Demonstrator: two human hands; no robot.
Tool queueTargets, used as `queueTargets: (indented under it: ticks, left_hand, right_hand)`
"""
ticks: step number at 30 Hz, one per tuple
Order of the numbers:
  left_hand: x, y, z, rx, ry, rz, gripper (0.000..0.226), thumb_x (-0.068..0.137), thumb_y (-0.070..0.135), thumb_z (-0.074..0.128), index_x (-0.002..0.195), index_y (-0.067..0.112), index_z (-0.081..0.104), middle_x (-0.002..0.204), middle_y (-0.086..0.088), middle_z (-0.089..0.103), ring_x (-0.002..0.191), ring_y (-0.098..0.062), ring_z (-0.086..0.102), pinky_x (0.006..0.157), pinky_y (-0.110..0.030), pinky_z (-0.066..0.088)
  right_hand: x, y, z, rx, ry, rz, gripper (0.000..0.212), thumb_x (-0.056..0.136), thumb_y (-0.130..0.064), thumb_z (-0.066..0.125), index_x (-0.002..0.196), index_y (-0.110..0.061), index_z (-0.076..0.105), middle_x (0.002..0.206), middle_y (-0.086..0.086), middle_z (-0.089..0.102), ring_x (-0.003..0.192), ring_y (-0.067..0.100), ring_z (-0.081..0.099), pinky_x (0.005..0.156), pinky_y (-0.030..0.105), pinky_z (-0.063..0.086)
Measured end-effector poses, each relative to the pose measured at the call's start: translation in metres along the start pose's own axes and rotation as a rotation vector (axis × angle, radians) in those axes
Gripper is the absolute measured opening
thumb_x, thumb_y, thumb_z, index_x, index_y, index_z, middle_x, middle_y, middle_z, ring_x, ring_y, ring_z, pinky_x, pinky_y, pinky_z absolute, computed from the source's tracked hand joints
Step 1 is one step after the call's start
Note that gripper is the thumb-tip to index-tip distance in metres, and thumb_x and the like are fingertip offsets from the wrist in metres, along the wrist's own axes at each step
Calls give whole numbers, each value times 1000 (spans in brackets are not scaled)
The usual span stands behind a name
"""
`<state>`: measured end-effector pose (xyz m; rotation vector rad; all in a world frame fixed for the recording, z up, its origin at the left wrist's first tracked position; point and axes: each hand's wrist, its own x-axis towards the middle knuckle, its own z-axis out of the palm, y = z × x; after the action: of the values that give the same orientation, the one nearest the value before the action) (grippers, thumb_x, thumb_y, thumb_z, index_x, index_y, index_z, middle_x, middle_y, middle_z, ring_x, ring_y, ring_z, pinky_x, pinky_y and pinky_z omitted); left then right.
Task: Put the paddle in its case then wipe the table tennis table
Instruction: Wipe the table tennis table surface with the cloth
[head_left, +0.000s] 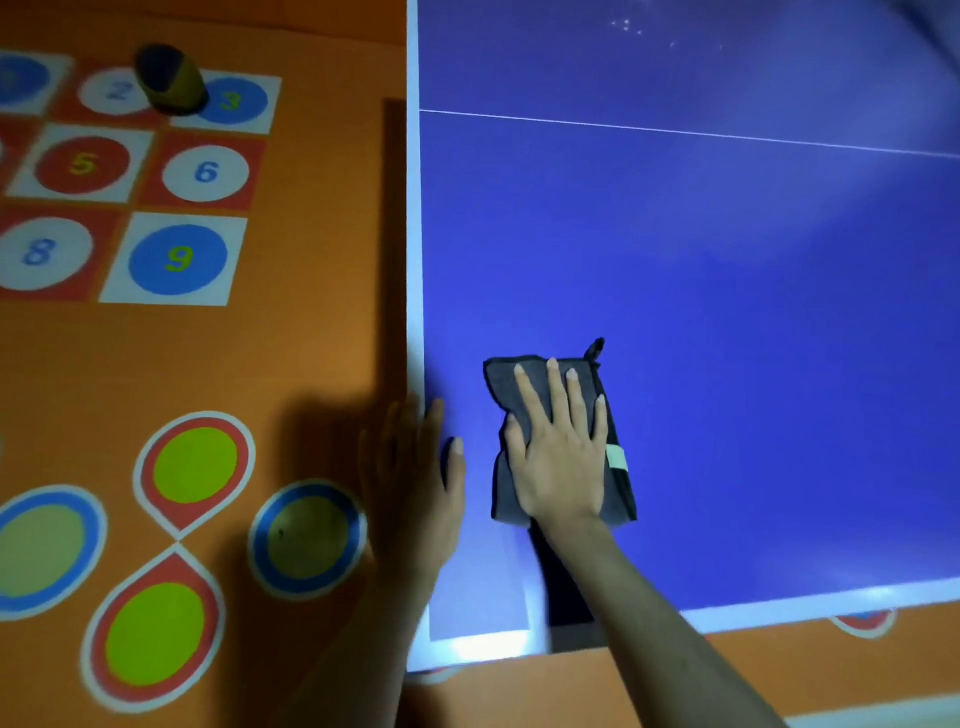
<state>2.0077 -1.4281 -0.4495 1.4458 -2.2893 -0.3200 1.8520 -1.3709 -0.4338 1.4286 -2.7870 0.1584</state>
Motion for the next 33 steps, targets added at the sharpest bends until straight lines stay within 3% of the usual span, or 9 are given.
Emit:
queueTargets:
  ticks: [5,8,14,21,26,30,33]
  left_hand:
    - [5,0,-10,38,-111,-17,49,107,42,39,151,21,46,161,-10,39,148,-32,36,119,-54,31]
    - [2,2,-9,68,-125,-11,52,106,41,39,154,22,44,163,-9,37,149,-29,36,116,-56,35]
    - [5,-1,-7,35,-128,-9,51,108,42,34,154,23,44,165,-6,34,152,-26,32,122,-54,26]
    - [8,-2,-9,-87,-101,-77,54,107,48,32,152,22,46,162,0,41,151,-24,34,123,-53,22]
    - [4,-8,-23,-277,-153,-76,61,105,50,20,157,24,38,163,6,39,155,-17,24,127,-48,17]
    - [-6,-43,-51,-213,-76,109,52,108,43,31,151,20,49,153,-1,53,147,-25,42,118,-54,35]
    - [-18,-73,-73,-163,-13,143,45,107,35,42,143,12,58,142,-10,62,135,-33,55,106,-54,46]
  right_hand:
    - [84,-17,6,15,-3,1,62,105,-51,21,165,-39,19,174,-1,16,161,21,8,129,53,5]
    - [123,-25,8,24,-8,5,62,104,-52,19,165,-40,19,174,-2,16,161,21,8,129,52,5]
    - [157,-31,12,35,-23,11,63,102,-53,17,165,-42,17,175,-4,14,161,19,7,130,51,3]
    - [67,-51,10,62,-3,-34,63,104,-51,17,165,-38,21,174,-1,17,161,20,8,130,50,6]
    - [-37,-68,5,79,2,-21,60,107,-54,17,165,-38,21,173,0,19,162,20,8,130,50,7]
    - [-117,-80,1,50,-9,-25,60,107,-51,25,165,-38,21,173,0,21,161,22,13,130,51,11]
    - [-164,-94,-2,57,-28,0,60,106,-50,27,165,-37,22,172,1,24,161,23,15,129,52,12]
